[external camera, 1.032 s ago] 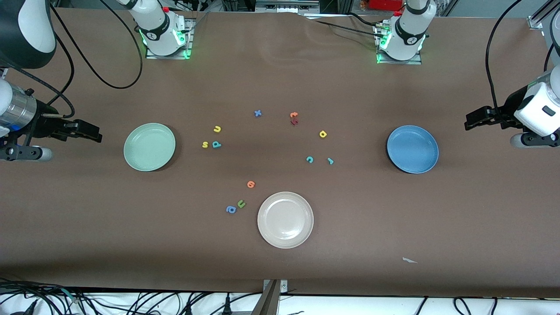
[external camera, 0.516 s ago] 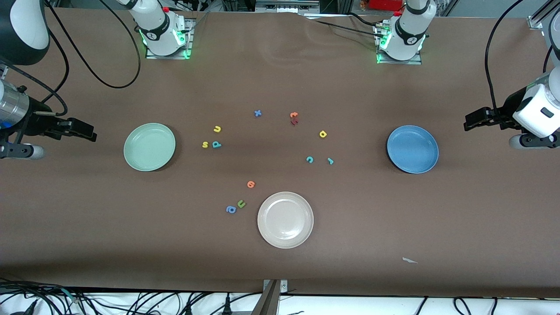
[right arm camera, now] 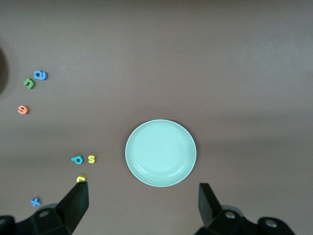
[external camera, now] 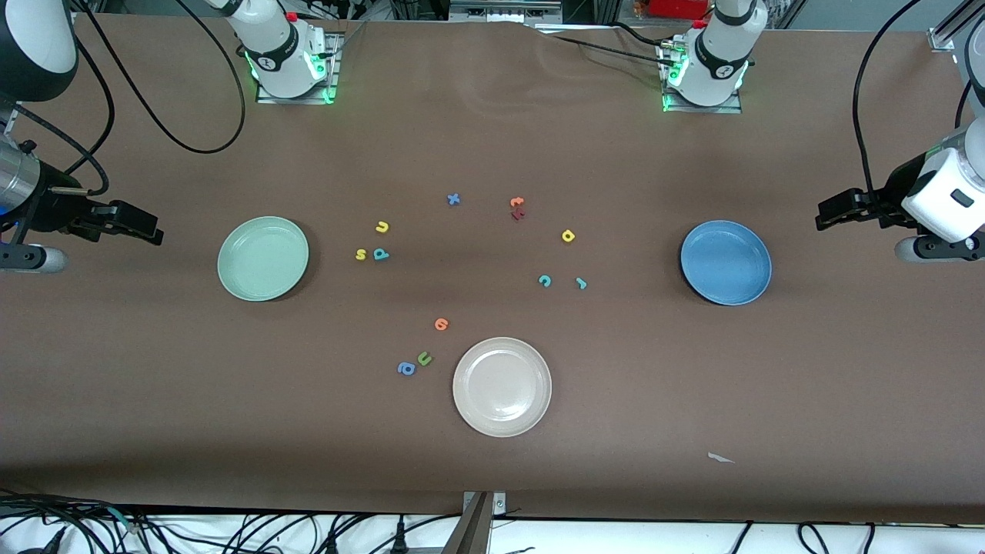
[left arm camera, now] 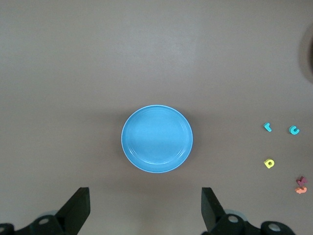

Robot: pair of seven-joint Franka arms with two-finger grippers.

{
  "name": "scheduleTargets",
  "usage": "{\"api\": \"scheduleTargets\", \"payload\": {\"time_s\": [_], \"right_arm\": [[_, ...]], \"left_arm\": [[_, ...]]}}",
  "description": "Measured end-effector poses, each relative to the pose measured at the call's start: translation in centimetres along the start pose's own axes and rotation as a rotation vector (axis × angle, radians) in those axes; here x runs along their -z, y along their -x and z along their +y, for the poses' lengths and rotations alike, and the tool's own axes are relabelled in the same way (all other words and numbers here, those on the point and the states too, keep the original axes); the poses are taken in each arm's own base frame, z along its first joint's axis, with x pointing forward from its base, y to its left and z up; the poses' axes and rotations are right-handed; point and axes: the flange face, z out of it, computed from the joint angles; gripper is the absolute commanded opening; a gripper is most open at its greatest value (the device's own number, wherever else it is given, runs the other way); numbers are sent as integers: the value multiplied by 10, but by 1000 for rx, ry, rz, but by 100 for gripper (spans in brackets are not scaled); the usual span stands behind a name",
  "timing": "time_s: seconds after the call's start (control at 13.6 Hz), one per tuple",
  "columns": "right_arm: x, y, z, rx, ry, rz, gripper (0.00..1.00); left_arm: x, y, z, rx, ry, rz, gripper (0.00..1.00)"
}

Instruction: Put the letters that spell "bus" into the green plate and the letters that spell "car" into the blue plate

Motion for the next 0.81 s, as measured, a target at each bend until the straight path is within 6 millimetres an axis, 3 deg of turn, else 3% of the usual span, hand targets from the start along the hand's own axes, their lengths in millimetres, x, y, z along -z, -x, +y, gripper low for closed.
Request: {"api": "scheduleTargets", "payload": {"time_s": [0.81], "right_arm": [[-4, 0, 8, -9, 3, -9, 99]], "left_arm": [[0, 0, 0, 0, 0, -1, 100]]}}
